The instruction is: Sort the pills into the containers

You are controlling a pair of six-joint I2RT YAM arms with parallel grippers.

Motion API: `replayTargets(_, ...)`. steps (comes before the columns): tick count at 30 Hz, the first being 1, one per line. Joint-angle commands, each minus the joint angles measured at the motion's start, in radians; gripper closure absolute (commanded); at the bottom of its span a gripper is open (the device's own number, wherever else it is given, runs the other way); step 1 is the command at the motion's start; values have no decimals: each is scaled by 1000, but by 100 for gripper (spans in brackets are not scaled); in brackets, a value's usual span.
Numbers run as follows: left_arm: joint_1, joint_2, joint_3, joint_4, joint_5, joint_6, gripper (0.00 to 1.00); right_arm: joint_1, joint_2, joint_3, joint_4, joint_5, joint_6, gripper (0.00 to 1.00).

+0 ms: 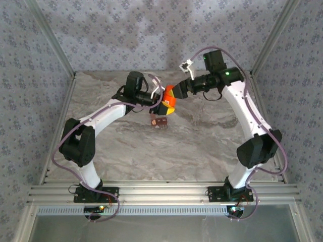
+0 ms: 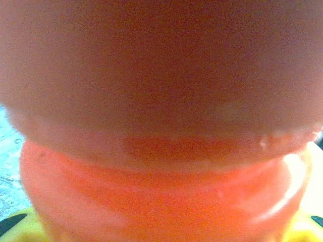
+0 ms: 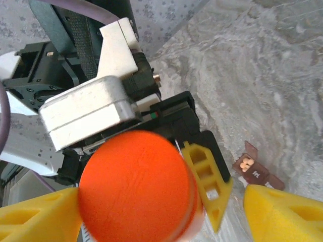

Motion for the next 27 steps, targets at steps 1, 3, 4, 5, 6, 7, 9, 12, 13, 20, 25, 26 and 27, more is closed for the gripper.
replayTargets(1, -8, -14, 25, -50, 47, 53, 100, 16, 21, 50, -9, 18, -23, 19)
replayTargets(3, -8, -14, 25, -53, 47, 53, 100, 18, 23, 53, -8, 26, -19, 22)
replayTargets(4, -8, -13, 26, -55, 47, 53, 100, 18, 22, 53, -8, 29, -19, 22)
replayTargets(5, -8, -12, 25, -57, 47, 54, 100, 17, 21, 53, -7, 31, -17, 22)
replayTargets(6, -7, -12, 25, -57, 47, 55, 100, 18, 17, 52, -8, 36, -16, 21)
replayTargets(7, -9, -12, 23, -57, 46, 55, 100, 16, 12, 49, -8, 41, -17, 21)
replayTargets(9, -8, -11, 21, -59, 46, 55, 100, 11, 3, 44, -9, 45, -14, 21)
replayTargets(12, -8, -12, 22, -62, 44, 58, 100, -5, -19, 22, 11, 38, 4, 23)
replayTargets(13, -8, -12, 22, -63, 43, 60, 100, -12, -23, 14, 16, 28, 8, 25)
replayTargets(20, -8, -11, 29, -74, 34, 65, 100, -13, -30, 7, -22, 18, -7, 38)
replayTargets(25, -7, -17, 32, -79, 16, 68, 100, 1, -27, 13, -61, 47, -25, 38)
replayTargets(26, -6, -18, 32, -79, 11, 70, 100, 4, -25, 16, -70, 50, -29, 37)
replayTargets(27, -6, -20, 32, -79, 6, 72, 100, 6, -24, 21, -80, 59, -32, 37)
